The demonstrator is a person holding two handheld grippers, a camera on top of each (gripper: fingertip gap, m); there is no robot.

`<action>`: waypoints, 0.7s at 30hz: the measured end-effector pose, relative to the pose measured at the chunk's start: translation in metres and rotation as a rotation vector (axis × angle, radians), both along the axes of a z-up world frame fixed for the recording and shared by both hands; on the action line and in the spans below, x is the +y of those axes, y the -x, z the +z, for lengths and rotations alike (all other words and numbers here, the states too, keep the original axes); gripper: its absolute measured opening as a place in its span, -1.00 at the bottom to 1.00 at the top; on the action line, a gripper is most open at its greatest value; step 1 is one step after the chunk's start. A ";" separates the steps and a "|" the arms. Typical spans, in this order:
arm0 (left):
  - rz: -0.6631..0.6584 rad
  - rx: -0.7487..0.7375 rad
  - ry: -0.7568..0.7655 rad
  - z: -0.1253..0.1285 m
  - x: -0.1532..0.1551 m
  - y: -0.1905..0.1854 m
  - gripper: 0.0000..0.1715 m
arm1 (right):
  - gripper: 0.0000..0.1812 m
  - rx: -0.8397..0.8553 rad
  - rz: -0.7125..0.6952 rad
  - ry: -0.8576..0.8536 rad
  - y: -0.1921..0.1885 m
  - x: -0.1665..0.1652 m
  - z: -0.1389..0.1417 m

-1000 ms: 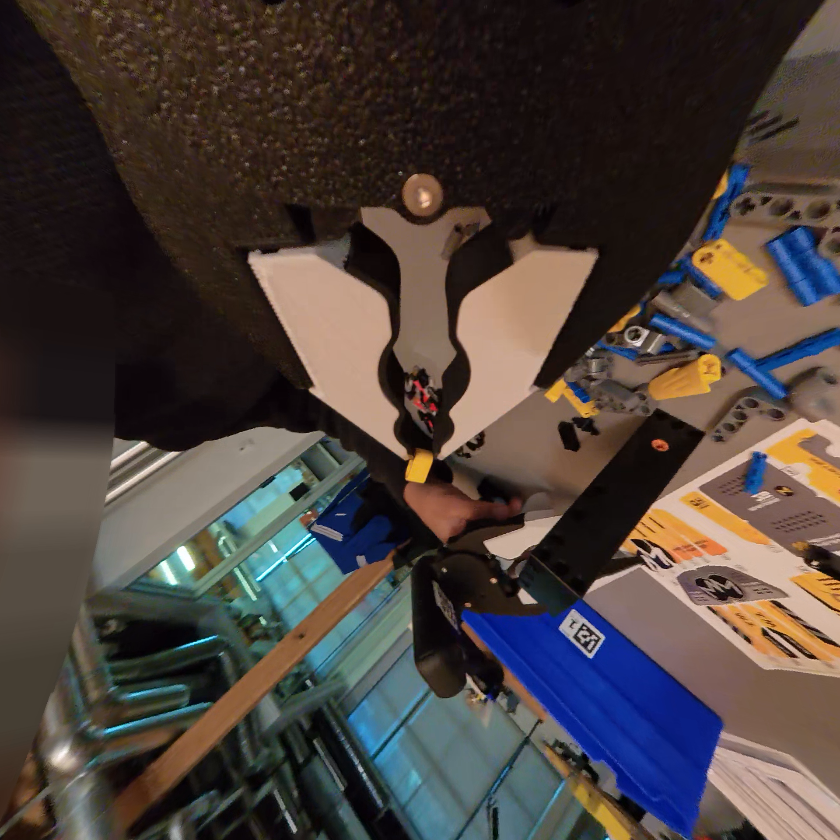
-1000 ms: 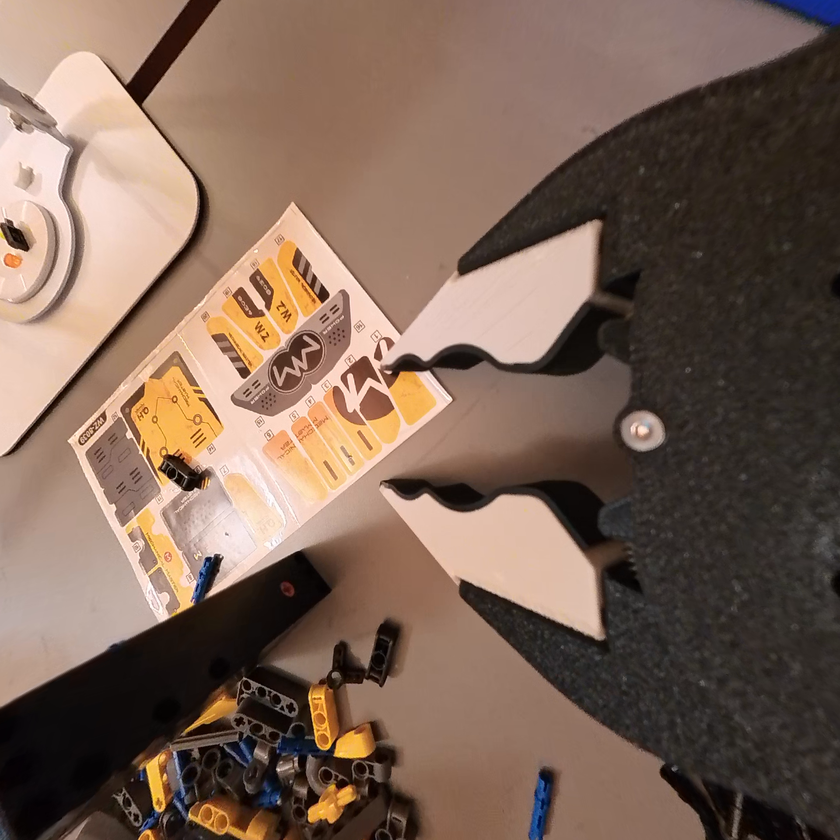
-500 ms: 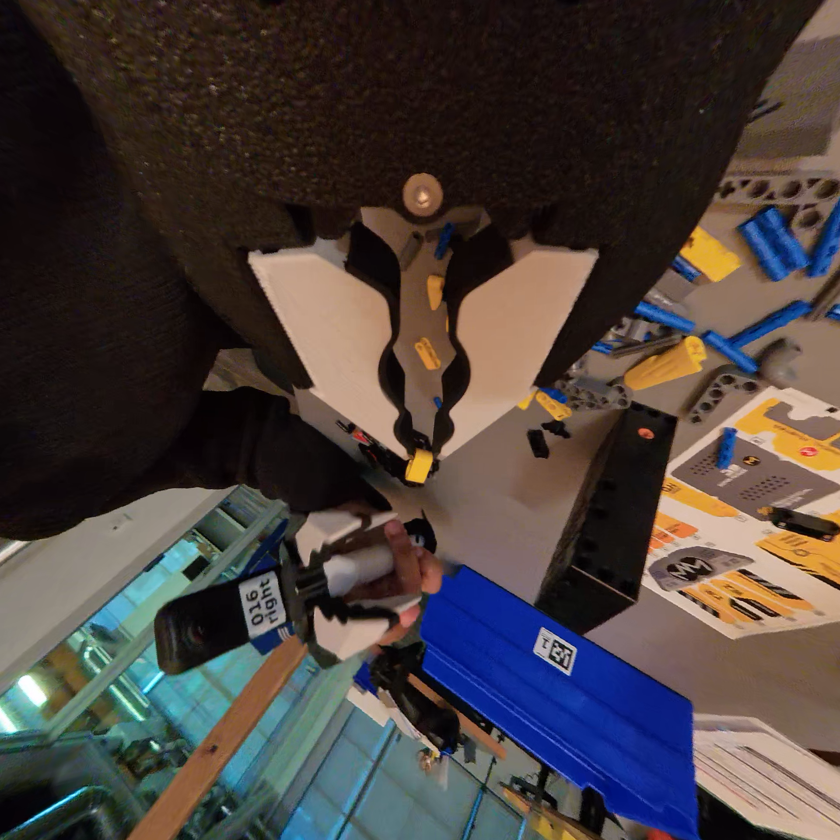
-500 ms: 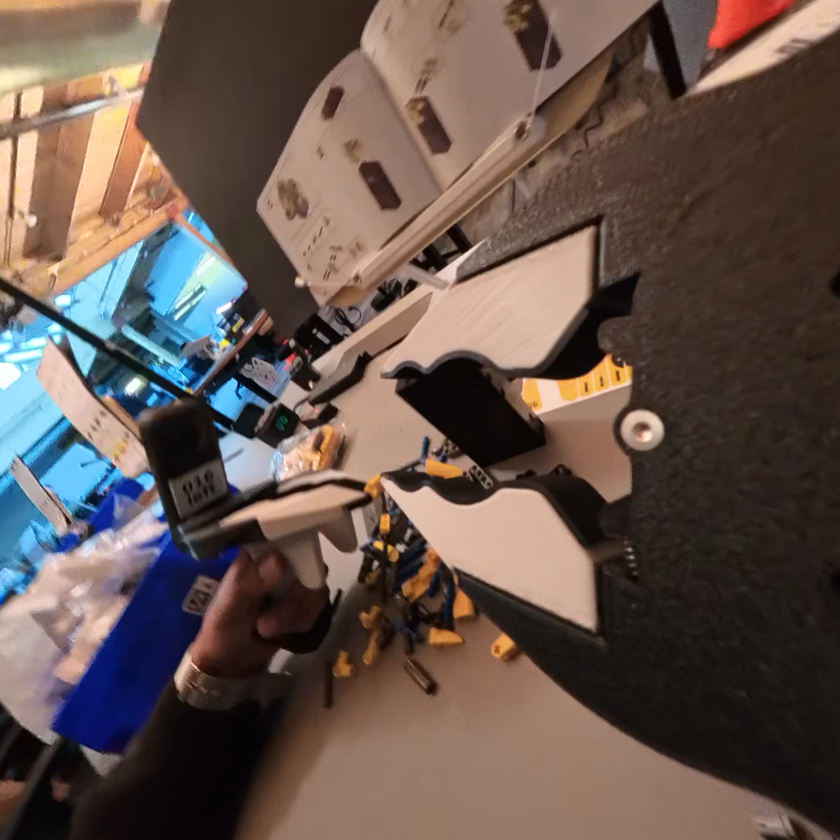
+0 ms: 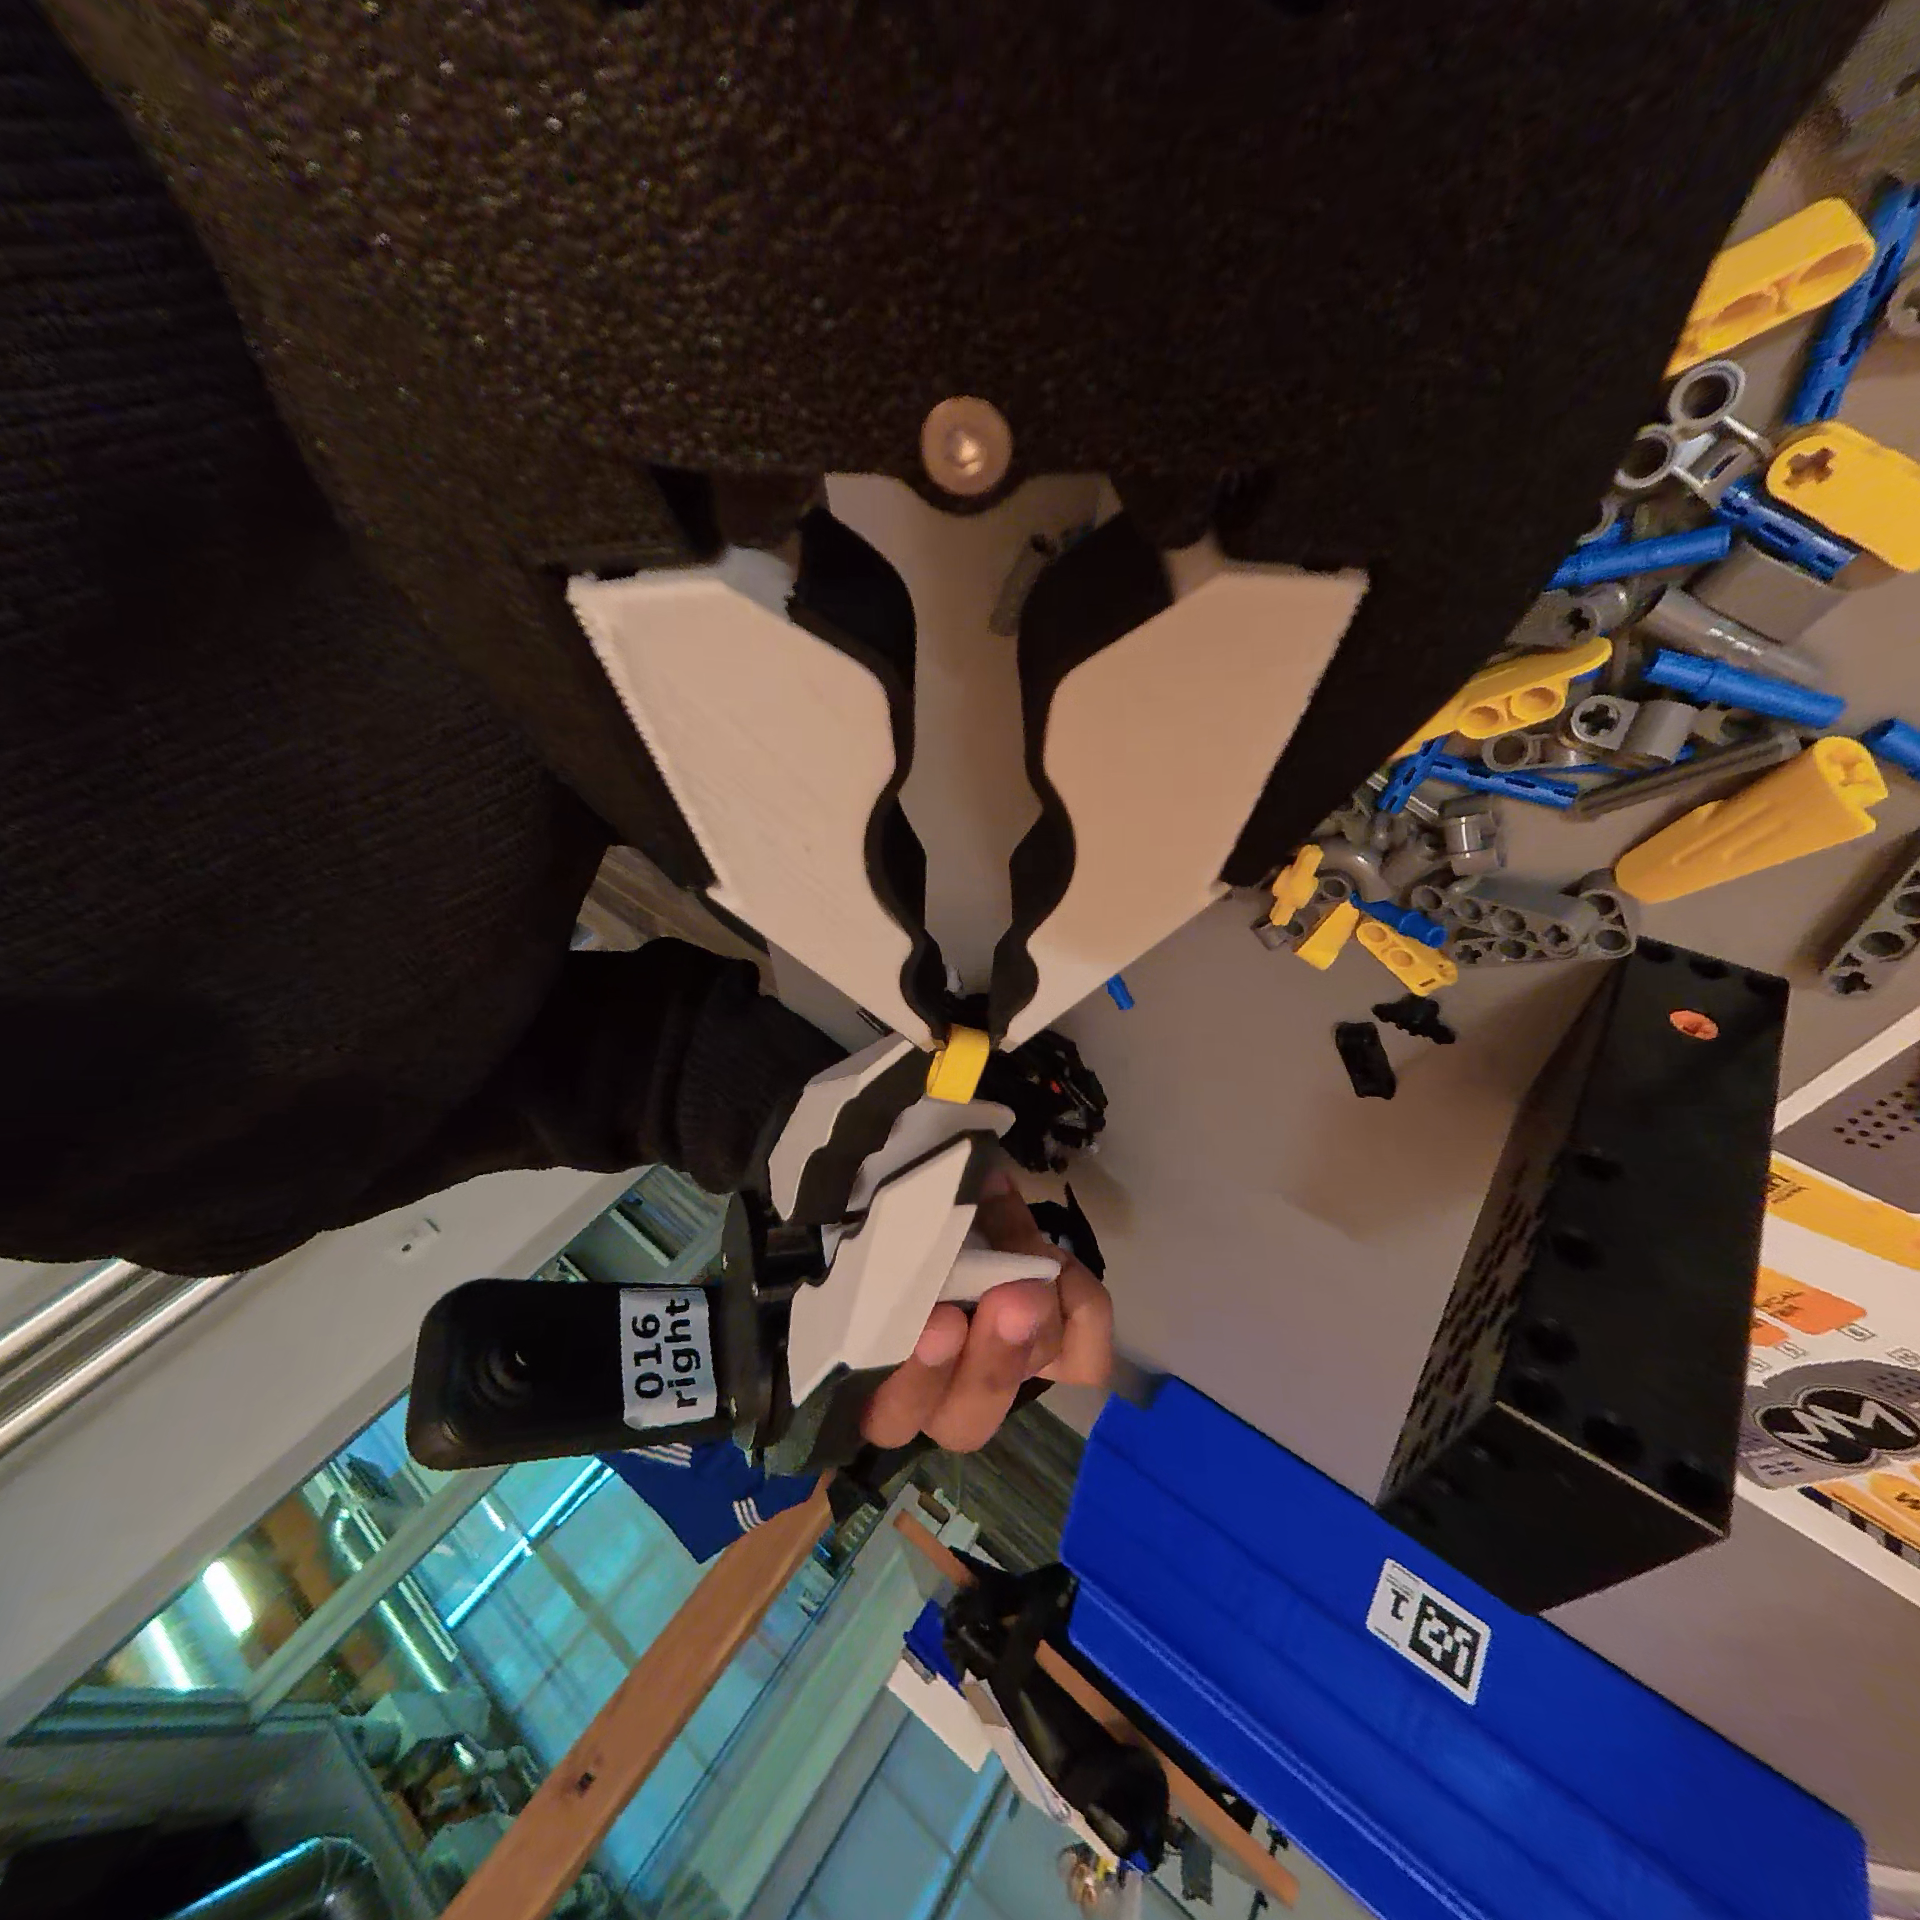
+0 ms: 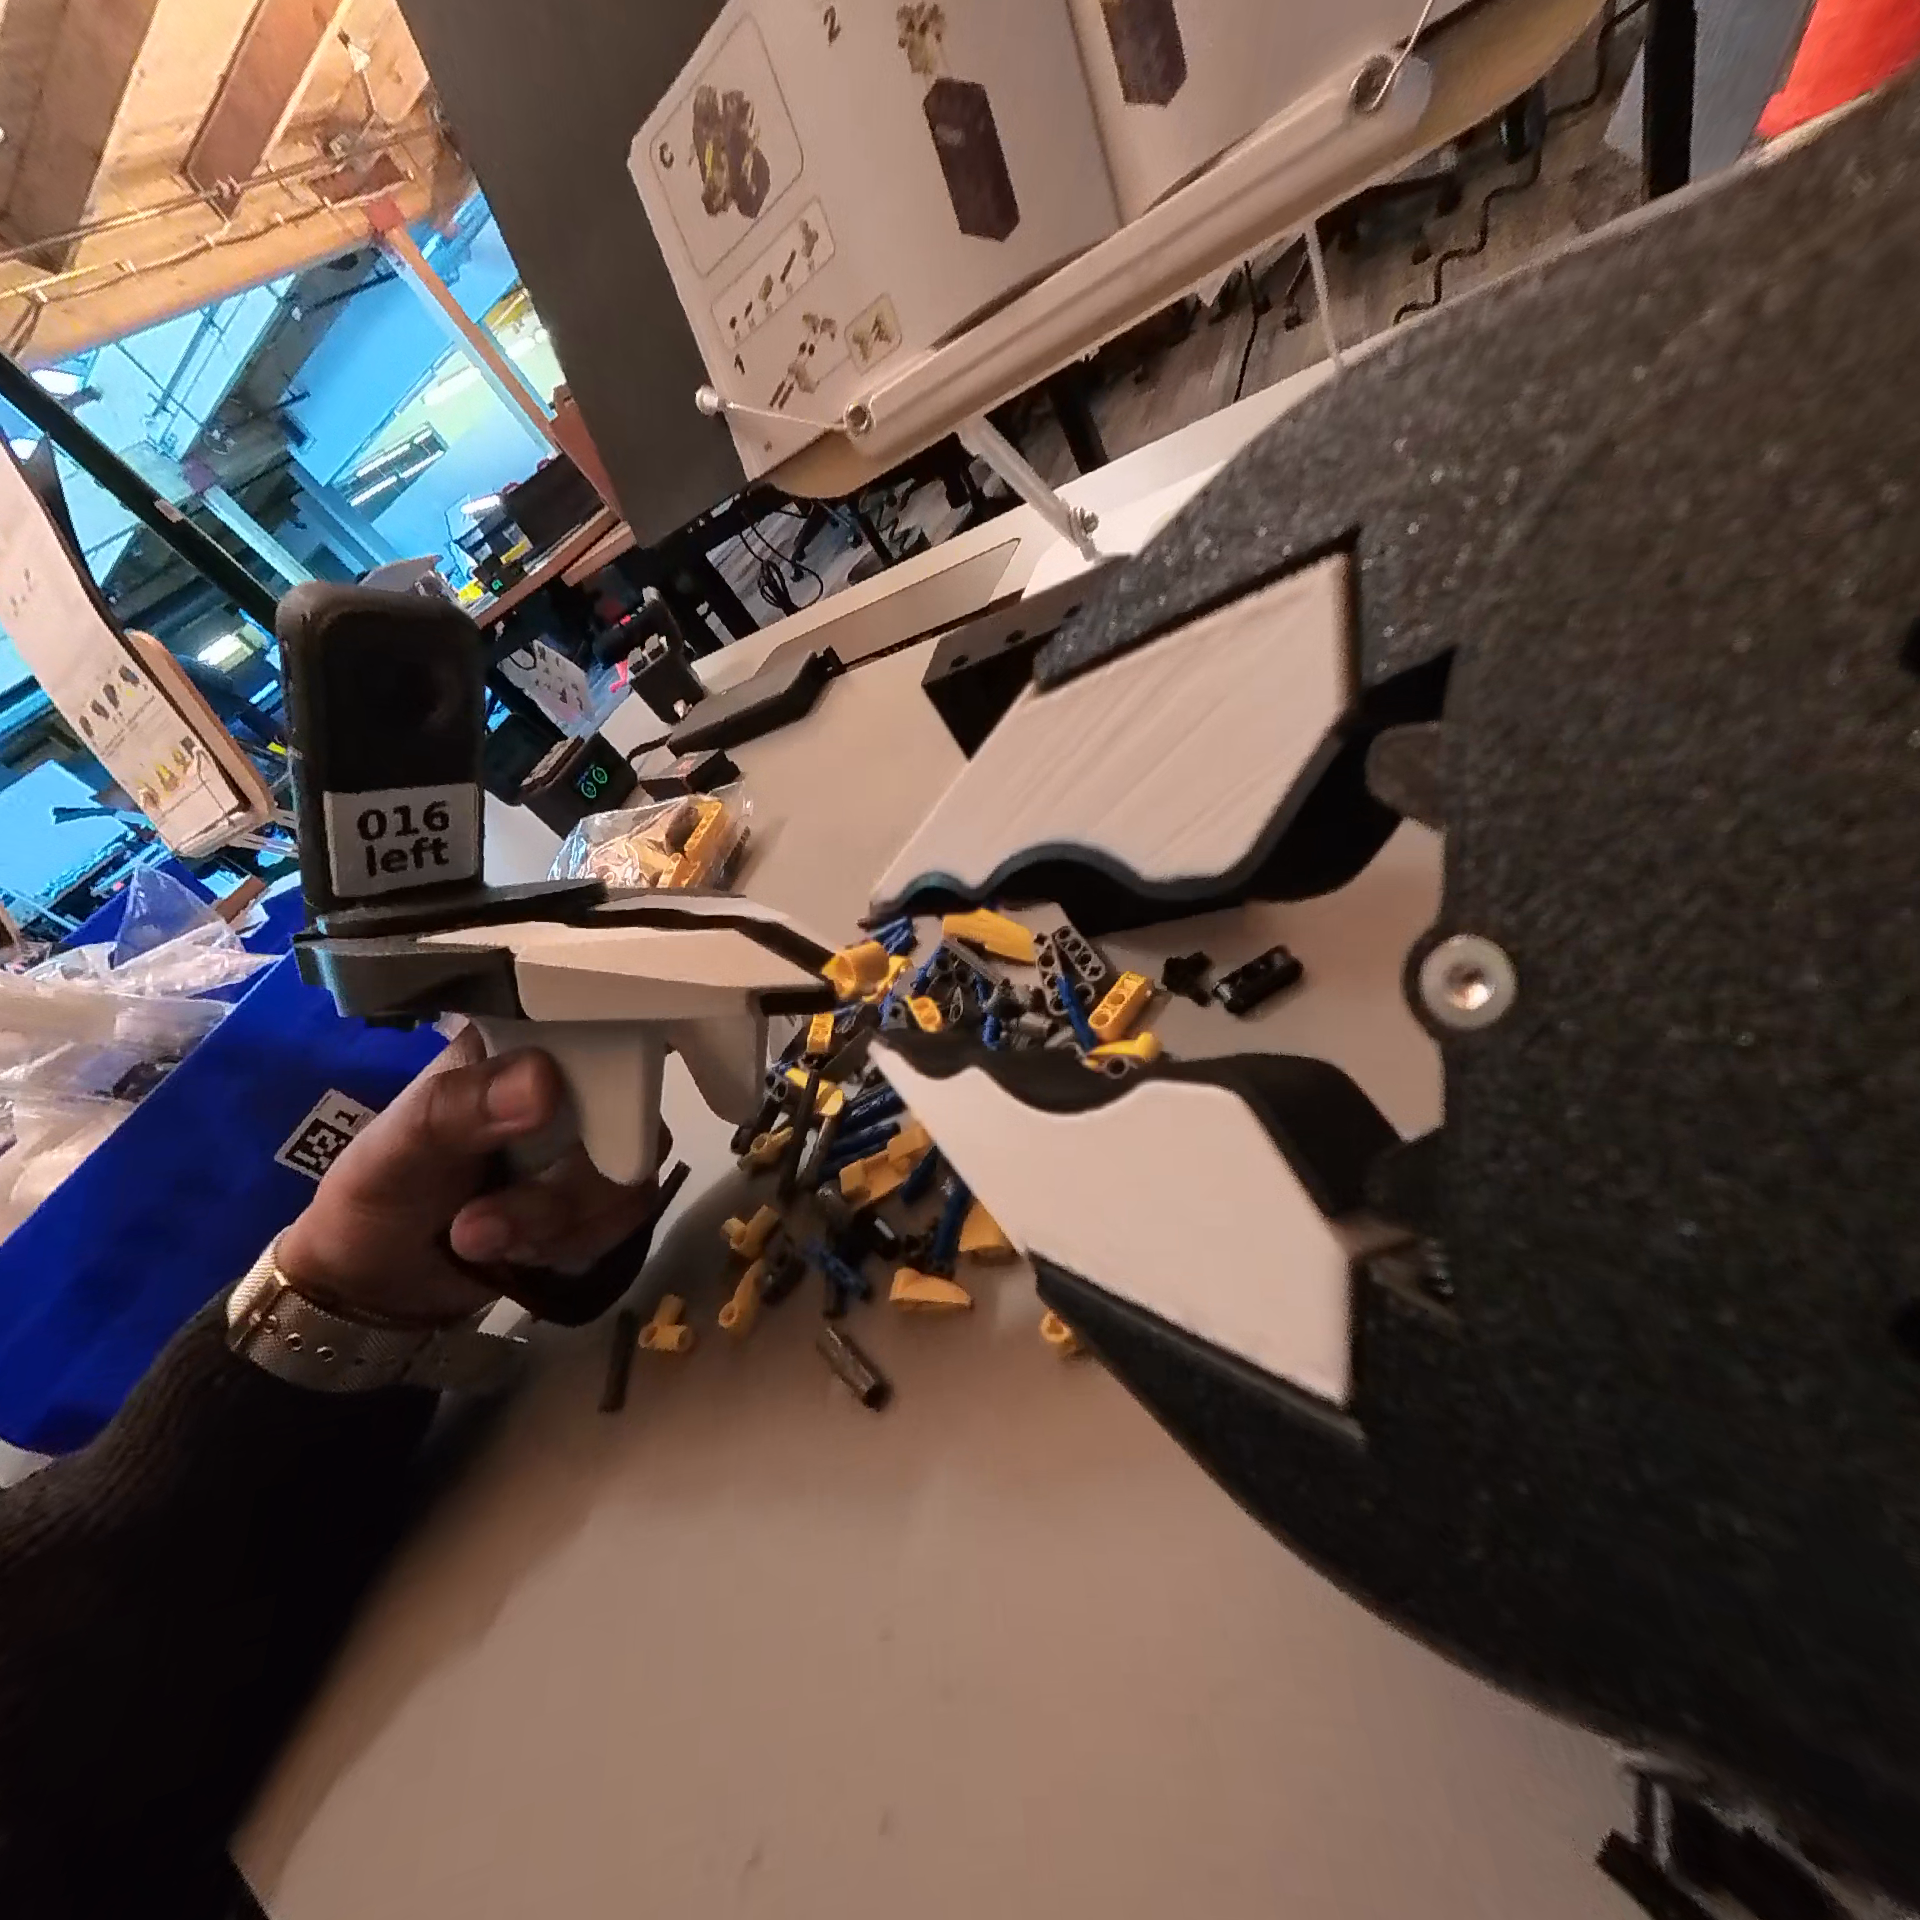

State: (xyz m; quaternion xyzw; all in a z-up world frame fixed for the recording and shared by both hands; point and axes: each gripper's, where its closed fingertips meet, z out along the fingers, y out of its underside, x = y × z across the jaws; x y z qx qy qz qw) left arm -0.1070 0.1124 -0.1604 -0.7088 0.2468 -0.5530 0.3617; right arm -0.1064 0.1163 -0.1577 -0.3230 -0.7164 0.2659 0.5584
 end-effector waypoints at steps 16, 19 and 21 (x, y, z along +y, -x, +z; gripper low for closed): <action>0.000 0.012 0.007 -0.004 -0.001 -0.001 -0.90 | -0.92 -0.041 0.010 0.035 0.000 -0.001 -0.008; 0.045 -0.008 0.009 -0.001 0.007 0.009 -0.89 | -0.92 -0.024 -0.022 0.069 -0.002 0.009 -0.003; 0.072 -0.030 0.015 0.002 0.011 0.015 -0.89 | -0.93 0.007 -0.041 0.119 -0.004 0.016 0.004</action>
